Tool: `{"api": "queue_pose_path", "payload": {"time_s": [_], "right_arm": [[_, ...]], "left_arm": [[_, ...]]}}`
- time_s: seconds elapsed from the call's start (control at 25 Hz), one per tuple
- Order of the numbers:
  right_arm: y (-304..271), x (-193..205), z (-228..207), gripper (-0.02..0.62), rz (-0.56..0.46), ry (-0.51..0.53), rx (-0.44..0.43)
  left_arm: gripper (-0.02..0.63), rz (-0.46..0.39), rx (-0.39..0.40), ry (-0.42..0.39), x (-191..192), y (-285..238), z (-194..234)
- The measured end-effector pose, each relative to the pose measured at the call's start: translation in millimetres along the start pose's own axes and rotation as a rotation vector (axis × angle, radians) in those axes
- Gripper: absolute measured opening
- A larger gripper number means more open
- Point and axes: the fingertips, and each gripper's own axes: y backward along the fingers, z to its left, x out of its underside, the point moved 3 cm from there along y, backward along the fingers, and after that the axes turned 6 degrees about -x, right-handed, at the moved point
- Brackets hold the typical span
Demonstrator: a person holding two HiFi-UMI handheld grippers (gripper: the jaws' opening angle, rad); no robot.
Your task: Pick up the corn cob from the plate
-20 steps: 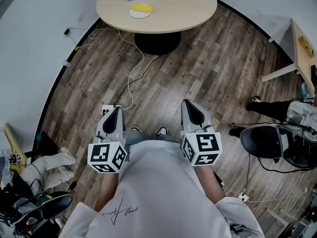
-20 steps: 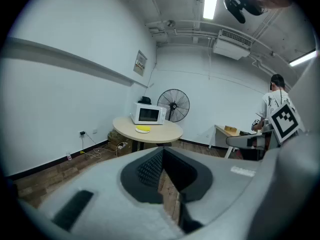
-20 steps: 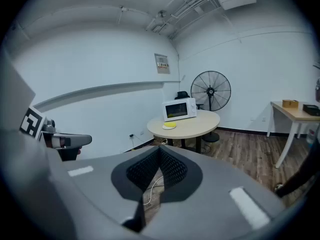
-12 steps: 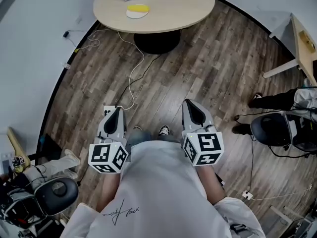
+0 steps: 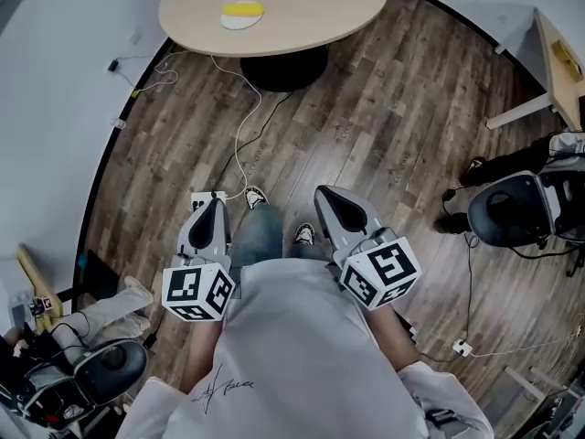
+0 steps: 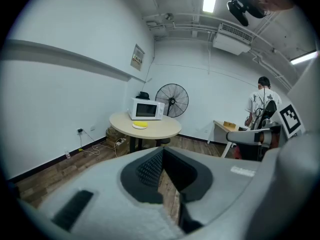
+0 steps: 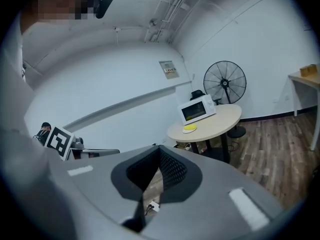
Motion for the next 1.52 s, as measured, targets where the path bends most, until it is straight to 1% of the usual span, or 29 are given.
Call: {"api": "queue_pose_path", "payload": {"time_s": [0.08, 0.16, 0.28, 0.36, 0.48, 0.56, 0.72, 0.84, 0.96, 1.08, 1.16, 1.24, 1.32, 1.4, 1.44, 1.52], "right_arm": [[-5, -2, -4, 0.009, -0.005, 0.019, 0.02], [-13, -6, -13, 0.009, -0.009, 0.039, 0.065], [-25, -12, -27, 0.009, -0.005, 0.041, 0.109], [-31, -16, -32, 0.005, 0.001, 0.048, 0.114], [-44, -25, -34, 0.0, 0.009, 0.098, 0.108], [-54, -30, -35, -0.002, 0.003, 0.114, 0.101], [-79, -38, -40, -0.002, 0.024, 0.158, 0.104], [-100, -45, -42, -0.002, 0.041, 0.169, 0.103], [-127, -57, -46, -0.002, 0.049, 0.121, 0.09], [-156, -77, -57, -0.002, 0.036, 0.053, 0.134], [-174, -86, -63, -0.002, 0.032, 0.033, 0.162], [-189, -90, -65, -0.002, 0.033, 0.016, 0.17], [-205, -96, -62, 0.0, 0.022, -0.037, 0.149], [-223, -108, -57, 0.008, -0.013, -0.09, 0.101], [-232, -114, -54, 0.008, -0.03, -0.099, 0.078], [-249, -123, -50, 0.009, -0.037, -0.085, 0.058]], "left_arm": [[-0.01, 0.006, 0.006, 0.001, -2, -8, -1], [-0.01, 0.01, 0.016, 0.0, -7, -19, -1], [-0.011, 0.019, 0.033, -0.001, -15, -36, 0], [-0.01, 0.025, 0.044, -0.002, -19, -46, 1], [-0.009, 0.025, 0.055, 0.0, -28, -60, 5], [-0.011, 0.024, 0.059, 0.002, -34, -70, 9], [-0.011, 0.029, 0.061, 0.01, -43, -90, 21], [-0.009, 0.031, 0.06, 0.01, -53, -103, 34], [-0.011, 0.034, 0.063, 0.011, -66, -119, 50], [-0.011, 0.041, 0.054, 0.007, -81, -137, 71], [-0.011, 0.043, 0.047, 0.004, -90, -150, 85], [-0.011, 0.042, 0.05, 0.002, -98, -160, 97], [-0.011, 0.039, 0.062, 0.0, -107, -170, 110], [-0.011, 0.035, 0.078, 0.0, -117, -182, 122], [-0.011, 0.033, 0.086, 0.001, -122, -188, 128], [-0.011, 0.029, 0.095, 0.002, -132, -199, 139]]}}
